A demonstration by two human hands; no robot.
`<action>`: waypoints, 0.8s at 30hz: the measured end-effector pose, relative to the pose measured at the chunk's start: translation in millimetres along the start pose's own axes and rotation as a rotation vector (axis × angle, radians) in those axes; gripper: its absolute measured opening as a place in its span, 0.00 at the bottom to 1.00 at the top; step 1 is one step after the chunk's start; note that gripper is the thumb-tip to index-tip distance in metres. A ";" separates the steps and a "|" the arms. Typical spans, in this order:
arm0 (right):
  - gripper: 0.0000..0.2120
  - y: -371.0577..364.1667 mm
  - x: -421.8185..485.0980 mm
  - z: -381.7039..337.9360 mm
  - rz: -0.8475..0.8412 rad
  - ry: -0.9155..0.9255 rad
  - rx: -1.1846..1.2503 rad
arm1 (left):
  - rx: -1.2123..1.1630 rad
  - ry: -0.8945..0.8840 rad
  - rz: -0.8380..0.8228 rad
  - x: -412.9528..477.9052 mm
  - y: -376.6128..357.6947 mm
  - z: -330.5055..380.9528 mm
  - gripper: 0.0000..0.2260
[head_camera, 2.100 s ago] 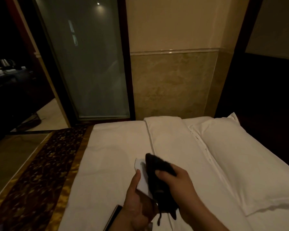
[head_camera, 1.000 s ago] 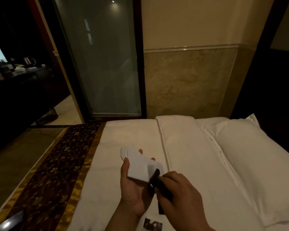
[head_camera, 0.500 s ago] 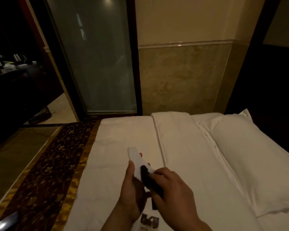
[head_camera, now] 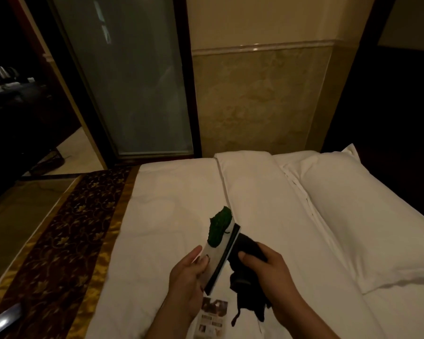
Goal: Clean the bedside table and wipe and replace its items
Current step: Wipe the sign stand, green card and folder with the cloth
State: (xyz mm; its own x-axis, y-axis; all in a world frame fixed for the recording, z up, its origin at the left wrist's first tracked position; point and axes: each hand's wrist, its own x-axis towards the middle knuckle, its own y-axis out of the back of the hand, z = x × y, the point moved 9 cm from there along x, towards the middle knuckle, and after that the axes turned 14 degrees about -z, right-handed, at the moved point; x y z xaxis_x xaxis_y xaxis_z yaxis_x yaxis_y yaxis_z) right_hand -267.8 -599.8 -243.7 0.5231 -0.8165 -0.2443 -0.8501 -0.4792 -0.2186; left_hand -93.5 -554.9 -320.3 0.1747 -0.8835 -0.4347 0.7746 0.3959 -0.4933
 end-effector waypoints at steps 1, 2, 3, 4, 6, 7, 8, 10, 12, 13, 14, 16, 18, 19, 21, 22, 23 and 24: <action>0.09 4.9 1.1 2.8 0.027 0.001 0.042 | -0.018 0.031 -0.016 0.9 0.0 -4.0 0.18; 0.09 10.2 2.5 5.3 0.056 0.009 0.086 | -0.037 0.061 -0.038 1.3 -1.9 -8.0 0.17; 0.09 15.7 3.4 7.2 0.094 0.024 0.108 | -0.054 0.082 -0.068 1.0 -5.3 -10.9 0.16; 0.09 20.4 4.4 8.7 0.135 0.044 0.095 | -0.062 0.096 -0.087 -0.4 -8.5 -12.5 0.15; 0.09 21.5 5.5 11.1 0.185 0.087 -0.052 | -0.070 0.096 -0.091 -1.6 -12.5 -13.6 0.13; 0.10 17.8 6.2 11.7 0.185 0.108 -0.221 | -0.078 0.087 -0.085 -1.4 -13.8 -14.3 0.13; 0.11 11.7 7.3 11.8 0.169 0.129 -0.467 | -0.085 0.075 -0.071 -1.2 -14.3 -14.7 0.12; 0.16 -7.4 11.9 18.3 0.099 0.162 -1.033 | -0.087 0.047 -0.031 -0.4 -12.1 -16.1 0.12; 0.19 -20.1 18.1 37.0 -0.005 0.134 -1.321 | -0.070 0.042 0.026 0.4 -2.4 -21.5 0.12; 0.20 -24.2 20.7 47.4 -0.066 0.110 -1.356 | -0.067 0.043 0.062 0.4 5.5 -25.6 0.13; 0.20 -26.2 23.1 57.5 -0.120 0.088 -1.356 | -0.064 0.047 0.092 0.8 13.9 -30.5 0.14; 0.20 -20.7 27.3 73.1 -0.160 0.043 -1.315 | -0.055 0.061 0.121 2.2 26.0 -40.9 0.14; 0.18 -4.7 32.1 84.0 -0.115 0.005 -1.293 | -0.062 0.076 0.120 2.0 31.6 -52.7 0.10; 0.17 3.5 34.9 89.9 -0.088 -0.021 -1.297 | -0.064 0.082 0.127 2.2 34.9 -59.4 0.09; 0.15 14.1 41.1 104.2 -0.062 -0.070 -1.291 | -0.047 0.092 0.137 4.4 41.4 -70.6 0.09; 0.14 17.4 43.6 110.9 -0.055 -0.094 -1.273 | -0.026 0.098 0.149 6.5 45.9 -74.9 0.11; 0.14 20.4 45.7 116.7 -0.049 -0.116 -1.258 | -0.007 0.114 0.160 9.8 51.1 -80.1 0.13; 0.14 23.4 47.9 123.1 -0.042 -0.136 -1.254 | 0.006 0.141 0.172 12.8 56.7 -86.5 0.14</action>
State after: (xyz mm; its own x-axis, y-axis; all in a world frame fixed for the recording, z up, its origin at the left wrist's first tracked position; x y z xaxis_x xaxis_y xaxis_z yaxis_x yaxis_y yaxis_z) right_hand -255.1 -610.4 -376.8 0.4898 -0.7891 -0.3707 -0.2670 -0.5405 0.7979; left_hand -99.9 -522.1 -419.0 0.2185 -0.7592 -0.6131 0.7445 0.5358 -0.3982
